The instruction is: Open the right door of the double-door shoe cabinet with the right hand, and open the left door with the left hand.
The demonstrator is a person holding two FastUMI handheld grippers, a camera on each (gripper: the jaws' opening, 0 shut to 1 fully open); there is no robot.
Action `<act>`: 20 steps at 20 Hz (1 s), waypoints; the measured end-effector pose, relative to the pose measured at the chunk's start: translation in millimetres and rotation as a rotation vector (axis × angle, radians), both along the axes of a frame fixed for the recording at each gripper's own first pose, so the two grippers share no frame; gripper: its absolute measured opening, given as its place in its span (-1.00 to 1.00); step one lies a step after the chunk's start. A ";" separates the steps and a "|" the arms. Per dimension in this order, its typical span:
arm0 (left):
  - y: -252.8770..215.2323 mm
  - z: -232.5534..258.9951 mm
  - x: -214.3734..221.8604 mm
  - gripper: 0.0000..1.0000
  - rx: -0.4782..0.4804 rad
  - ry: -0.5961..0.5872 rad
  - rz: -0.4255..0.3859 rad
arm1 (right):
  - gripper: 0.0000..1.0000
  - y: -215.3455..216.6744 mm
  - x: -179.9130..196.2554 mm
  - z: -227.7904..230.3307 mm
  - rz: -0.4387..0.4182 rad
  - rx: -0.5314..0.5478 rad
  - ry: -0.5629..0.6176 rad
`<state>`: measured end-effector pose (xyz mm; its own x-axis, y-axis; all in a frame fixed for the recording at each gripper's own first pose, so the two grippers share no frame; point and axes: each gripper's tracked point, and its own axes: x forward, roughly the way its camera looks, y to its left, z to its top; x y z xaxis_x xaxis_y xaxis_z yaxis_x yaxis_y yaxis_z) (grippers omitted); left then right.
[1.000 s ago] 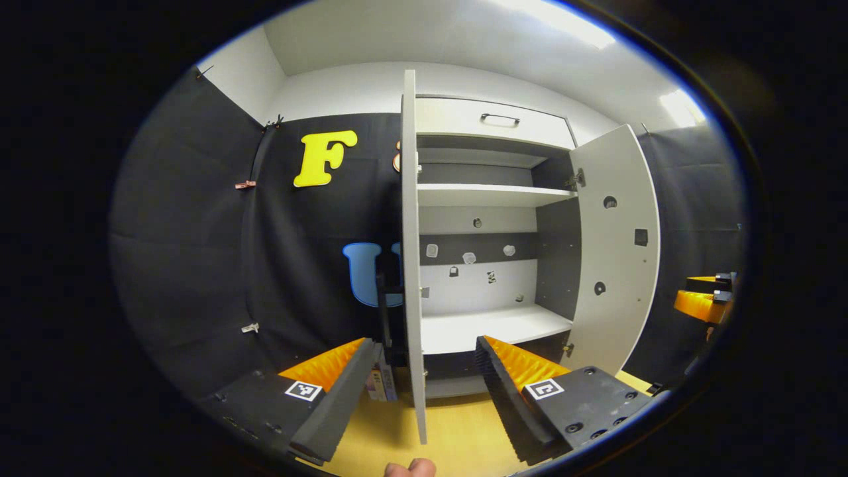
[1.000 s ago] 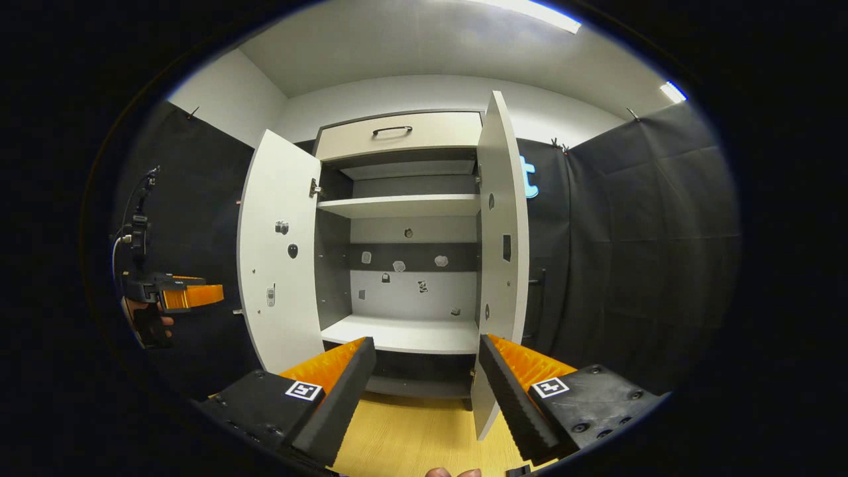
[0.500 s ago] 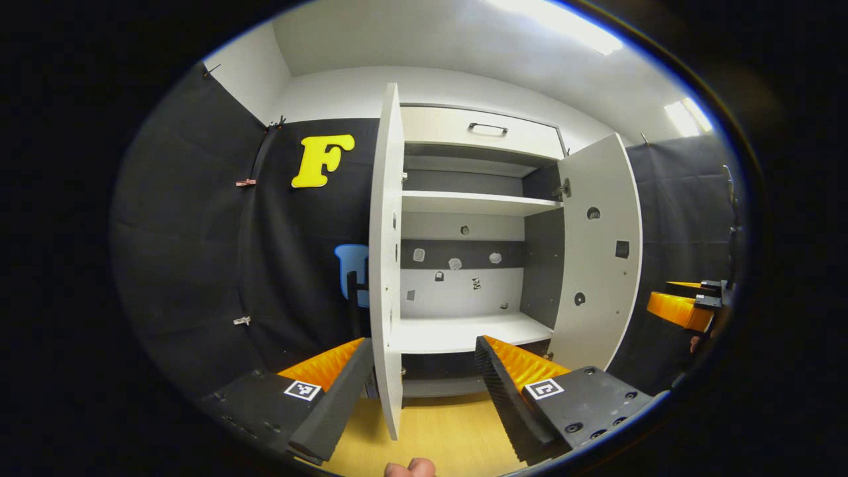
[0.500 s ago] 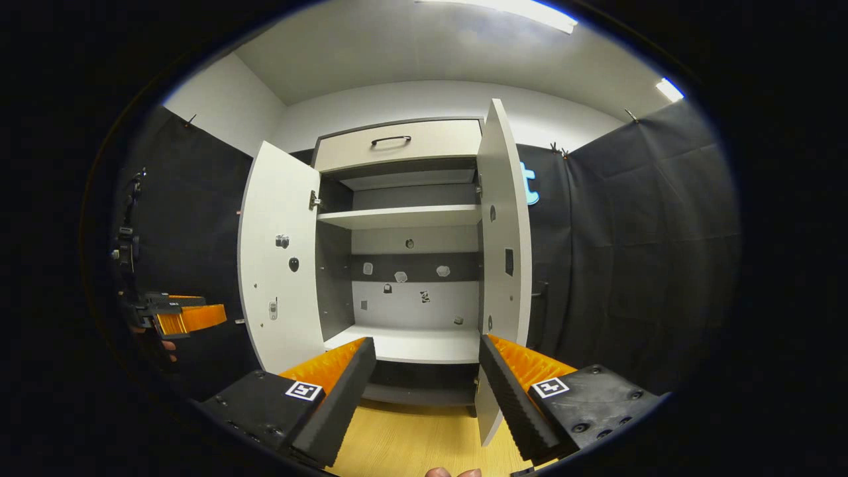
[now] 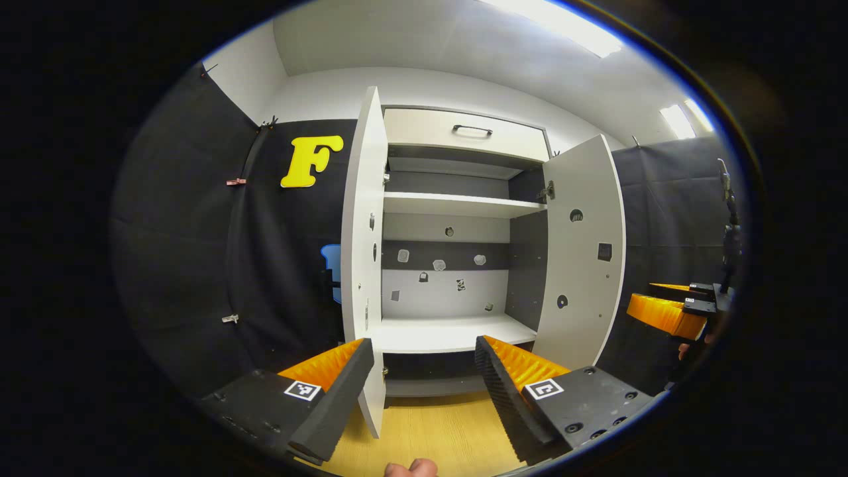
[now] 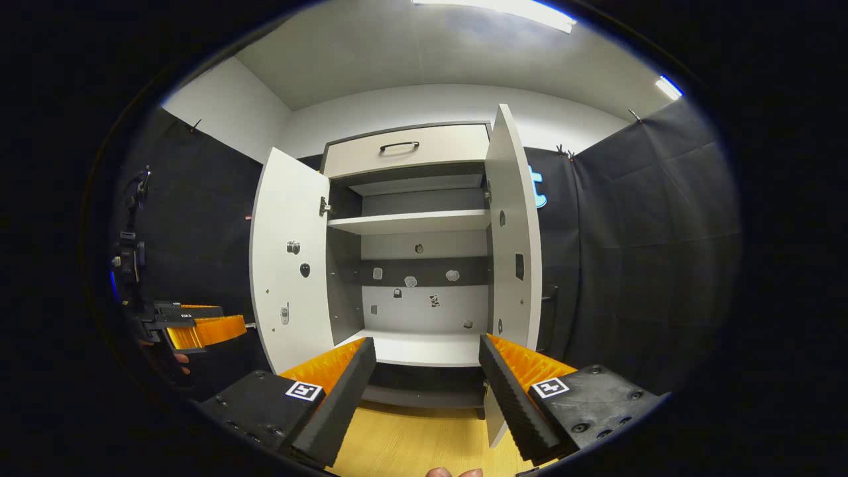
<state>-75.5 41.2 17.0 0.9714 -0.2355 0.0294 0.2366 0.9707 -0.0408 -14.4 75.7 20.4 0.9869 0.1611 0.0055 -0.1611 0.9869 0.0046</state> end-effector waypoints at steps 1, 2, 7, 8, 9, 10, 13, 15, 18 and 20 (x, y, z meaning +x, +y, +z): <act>-0.5 -1.3 0.8 0.92 -0.001 0.004 -0.001 | 0.96 -0.1 -0.3 0.6 0.001 -0.007 -0.002; -0.7 -2.0 1.5 0.92 -0.001 0.006 -0.001 | 0.96 0.7 -0.4 0.4 0.002 -0.014 -0.002; -1.9 -6.6 0.8 0.92 -0.004 0.017 -0.002 | 0.97 -1.2 -1.7 -0.1 -0.011 -0.021 -0.002; -1.5 -6.0 0.1 0.92 -0.004 0.017 -0.002 | 0.97 -1.8 -2.0 1.0 -0.013 -0.023 -0.008; -0.8 -5.5 -0.9 0.92 -0.003 0.016 -0.001 | 0.97 -2.8 -1.0 2.7 -0.018 -0.026 -0.016; 0.3 -5.1 -1.5 0.92 -0.002 0.015 0.001 | 0.97 -3.1 -1.7 3.1 -0.017 -0.029 -0.022; 3.0 -5.7 -2.0 0.92 0.001 0.017 0.003 | 0.97 -1.0 -2.7 3.4 -0.015 -0.027 -0.028; 2.1 -6.5 -3.0 0.92 0.001 0.019 0.001 | 0.96 0.6 -3.9 3.4 -0.013 -0.027 -0.026; 0.5 -6.7 -3.4 0.92 0.003 0.021 -0.009 | 0.96 2.2 -5.1 3.4 -0.012 -0.030 -0.024; 0.1 -6.8 -3.3 0.92 0.006 0.020 -0.009 | 0.96 2.0 -5.3 2.4 -0.014 -0.028 -0.020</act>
